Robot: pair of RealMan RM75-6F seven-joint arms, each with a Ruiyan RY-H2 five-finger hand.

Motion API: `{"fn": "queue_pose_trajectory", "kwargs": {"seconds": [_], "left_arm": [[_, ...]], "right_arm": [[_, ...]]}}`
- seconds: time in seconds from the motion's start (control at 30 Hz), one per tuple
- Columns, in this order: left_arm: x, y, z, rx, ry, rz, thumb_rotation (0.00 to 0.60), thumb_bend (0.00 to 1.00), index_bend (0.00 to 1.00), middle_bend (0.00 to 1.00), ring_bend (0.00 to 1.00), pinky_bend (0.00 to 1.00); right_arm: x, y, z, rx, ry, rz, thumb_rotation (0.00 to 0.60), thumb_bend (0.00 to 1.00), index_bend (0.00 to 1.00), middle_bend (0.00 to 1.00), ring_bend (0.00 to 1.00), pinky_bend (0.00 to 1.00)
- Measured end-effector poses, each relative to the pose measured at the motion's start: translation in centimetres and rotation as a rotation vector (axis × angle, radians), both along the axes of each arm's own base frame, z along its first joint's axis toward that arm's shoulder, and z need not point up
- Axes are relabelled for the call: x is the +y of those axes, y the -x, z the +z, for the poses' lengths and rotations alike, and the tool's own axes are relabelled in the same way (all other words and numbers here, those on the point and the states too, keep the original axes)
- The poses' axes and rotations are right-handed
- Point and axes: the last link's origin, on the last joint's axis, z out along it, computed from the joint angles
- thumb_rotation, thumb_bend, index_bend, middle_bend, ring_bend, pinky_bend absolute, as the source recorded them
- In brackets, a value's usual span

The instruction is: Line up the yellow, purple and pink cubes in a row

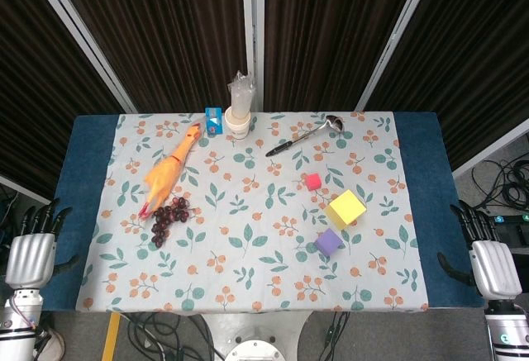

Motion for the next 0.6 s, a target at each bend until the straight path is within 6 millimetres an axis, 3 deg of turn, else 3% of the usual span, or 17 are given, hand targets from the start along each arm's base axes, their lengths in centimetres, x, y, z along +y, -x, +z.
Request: {"fn": "queue_pose_trajectory", "kwargs": {"seconds": [0.6], "left_arm": [[0.05, -0.21, 0.23, -0.001, -0.006, -0.008, 0.6, 0.12, 0.22, 0.15, 0.12, 0.08]], "right_arm": [[0.25, 0.13, 0.03, -0.003, -0.001, 0.004, 0.6, 0.23, 0.0, 0.0, 0.0, 0.0]]}}
